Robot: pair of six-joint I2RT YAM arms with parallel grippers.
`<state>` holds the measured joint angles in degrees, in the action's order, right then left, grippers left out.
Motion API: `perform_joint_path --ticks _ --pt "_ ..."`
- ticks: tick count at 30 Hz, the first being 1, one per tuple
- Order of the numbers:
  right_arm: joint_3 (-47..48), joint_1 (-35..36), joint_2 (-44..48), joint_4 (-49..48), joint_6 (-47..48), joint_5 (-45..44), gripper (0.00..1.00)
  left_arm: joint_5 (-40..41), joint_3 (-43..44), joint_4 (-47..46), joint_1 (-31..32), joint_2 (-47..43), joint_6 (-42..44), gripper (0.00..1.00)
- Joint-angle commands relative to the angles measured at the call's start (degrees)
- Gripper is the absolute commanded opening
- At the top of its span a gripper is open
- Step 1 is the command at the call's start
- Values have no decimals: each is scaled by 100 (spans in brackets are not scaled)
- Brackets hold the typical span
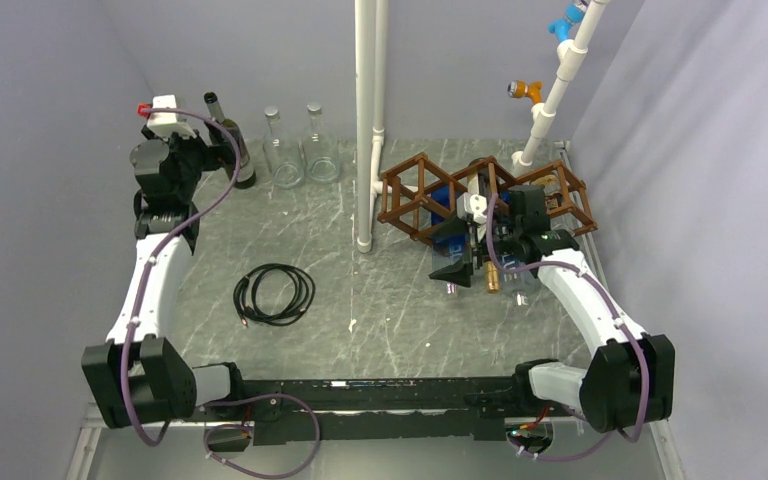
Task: Take the wine bottle off the wine rack
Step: Place the wine bottle at the corner of the board, then pick up the wine bottle from the wine rack.
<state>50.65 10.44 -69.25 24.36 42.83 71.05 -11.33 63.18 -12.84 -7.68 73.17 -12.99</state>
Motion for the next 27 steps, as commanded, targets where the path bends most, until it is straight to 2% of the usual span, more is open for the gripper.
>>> perform_joint_path --ticks 1,5,12,20,27 --pt "-62 -121 219 -127 -14 334 100 -155 -260 277 -23 -641 -373 99" --pt "-97 -243 321 -163 -71 395 100 -249 -459 758 -16 -1091 -517 99" --pt "-82 -502 430 -102 -92 665 100 -477 -1072 949 -23 -1975 -796 100" --pt "-78 -723 534 23 -18 727 100 -833 -1498 1448 -23 -2597 -1166 100" --pt "71 -929 663 611 427 518 100 -1161 -1921 1665 -16 -3113 -1633 100"
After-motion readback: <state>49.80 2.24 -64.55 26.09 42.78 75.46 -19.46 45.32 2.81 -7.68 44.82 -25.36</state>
